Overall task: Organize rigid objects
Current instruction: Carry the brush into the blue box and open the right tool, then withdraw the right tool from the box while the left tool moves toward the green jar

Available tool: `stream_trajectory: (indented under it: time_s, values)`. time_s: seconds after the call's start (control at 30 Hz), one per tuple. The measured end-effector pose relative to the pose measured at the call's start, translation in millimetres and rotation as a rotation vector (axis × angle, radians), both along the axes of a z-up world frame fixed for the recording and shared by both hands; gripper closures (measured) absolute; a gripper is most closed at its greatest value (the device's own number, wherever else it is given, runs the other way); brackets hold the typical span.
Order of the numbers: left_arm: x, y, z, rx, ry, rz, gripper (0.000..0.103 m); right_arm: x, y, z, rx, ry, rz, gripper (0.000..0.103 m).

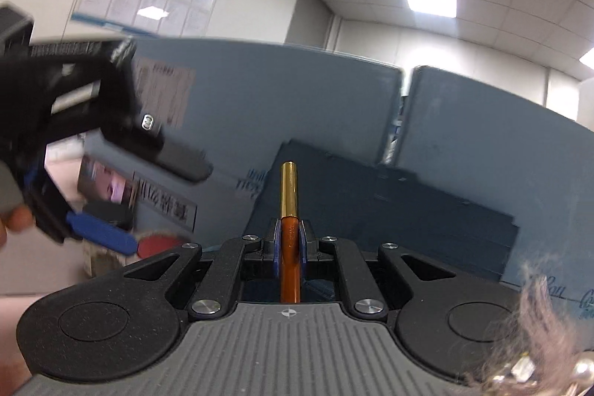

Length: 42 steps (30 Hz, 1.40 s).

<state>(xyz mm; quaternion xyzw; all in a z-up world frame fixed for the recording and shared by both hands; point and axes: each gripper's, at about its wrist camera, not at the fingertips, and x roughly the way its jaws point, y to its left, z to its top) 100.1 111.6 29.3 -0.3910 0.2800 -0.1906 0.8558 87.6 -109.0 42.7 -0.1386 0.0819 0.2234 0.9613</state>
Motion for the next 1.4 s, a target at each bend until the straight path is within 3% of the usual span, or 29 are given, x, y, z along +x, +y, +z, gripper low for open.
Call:
stream_trajectory:
  time_s: [0.13, 0.27, 0.57, 0.83, 0.97, 1.17, 1.4]
  values:
    - [-0.7, 2.2, 0.1, -0.007, 0.0, 0.002, 0.0, 5.9, 4.7, -6.3, -0.075, 0.071, 0.015, 0.094]
    - [-0.6, 0.3, 0.4, -0.001, 0.0, -0.007, 0.0, 13.9, 4.0, -10.4, -0.137, 0.208, 0.044, 0.094]
    - [5.2, -3.9, -0.1, 0.026, 0.021, -0.018, 0.0, 42.7, 5.6, 3.4, -0.103, 0.504, 0.05, 0.094]
    - [12.0, -6.3, -4.8, 0.031, 0.05, -0.044, 0.0, 61.7, -9.9, 0.8, 0.056, 0.697, -0.018, 0.088]
    - [13.9, -9.5, -7.0, 0.03, 0.062, -0.054, 0.0, 65.2, -7.6, -3.3, 0.087, 0.71, -0.049, 0.086]
    - [11.8, -13.7, -1.9, 0.04, 0.044, -0.064, 0.0, 56.0, -18.9, 7.2, 0.132, 0.672, -0.103, 0.059]
    - [0.0, -19.5, 16.5, 0.064, -0.02, -0.074, 0.0, 3.7, -58.1, 49.1, 0.274, 0.515, -0.14, 0.029]
